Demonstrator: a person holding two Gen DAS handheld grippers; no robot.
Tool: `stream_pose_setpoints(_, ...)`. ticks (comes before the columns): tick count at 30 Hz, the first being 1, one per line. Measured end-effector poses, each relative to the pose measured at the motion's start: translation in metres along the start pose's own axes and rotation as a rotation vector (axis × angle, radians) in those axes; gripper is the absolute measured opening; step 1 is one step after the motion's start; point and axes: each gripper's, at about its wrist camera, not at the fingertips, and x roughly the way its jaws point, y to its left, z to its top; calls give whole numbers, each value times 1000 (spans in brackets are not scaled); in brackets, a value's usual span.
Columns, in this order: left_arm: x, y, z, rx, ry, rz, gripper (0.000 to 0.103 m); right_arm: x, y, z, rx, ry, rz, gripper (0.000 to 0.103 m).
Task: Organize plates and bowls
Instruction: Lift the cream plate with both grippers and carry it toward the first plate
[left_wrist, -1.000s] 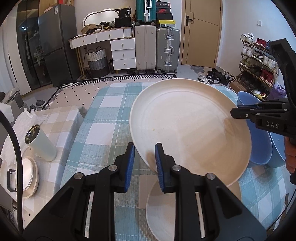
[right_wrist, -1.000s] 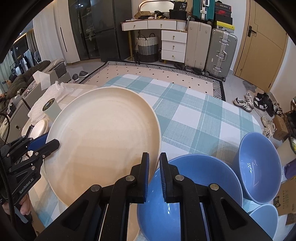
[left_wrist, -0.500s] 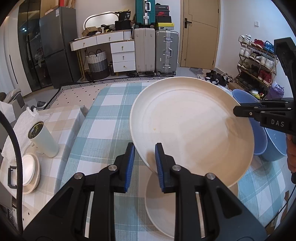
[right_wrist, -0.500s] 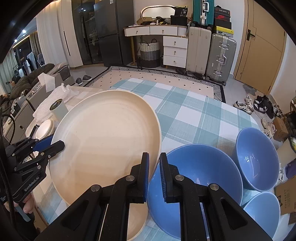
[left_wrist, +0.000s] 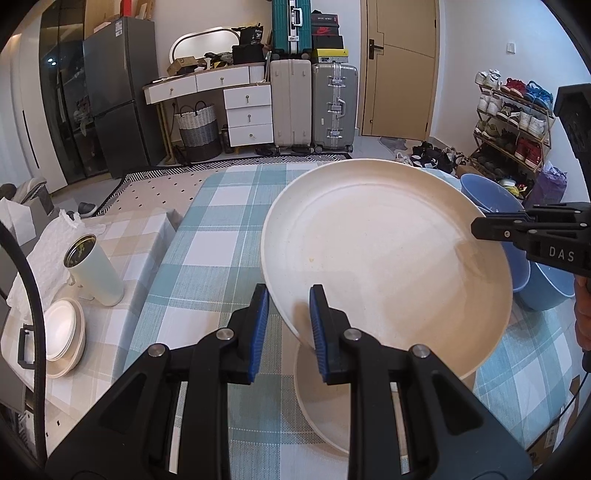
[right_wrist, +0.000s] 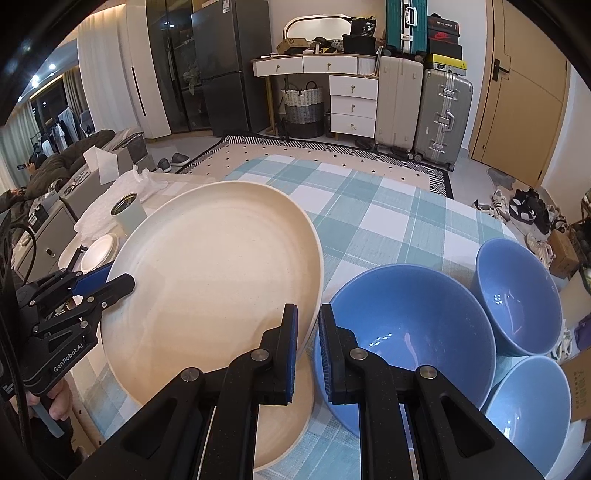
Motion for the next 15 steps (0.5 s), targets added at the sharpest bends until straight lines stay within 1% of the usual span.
stream_pose_setpoints(6, -8, -2, -14, 12, 6, 11, 19, 2, 4, -10, 5, -2, 2, 12)
stream_pose_setpoints(15, -13, -1, -25, 15, 5, 15, 19, 3, 8, -24, 17, -1, 9, 12)
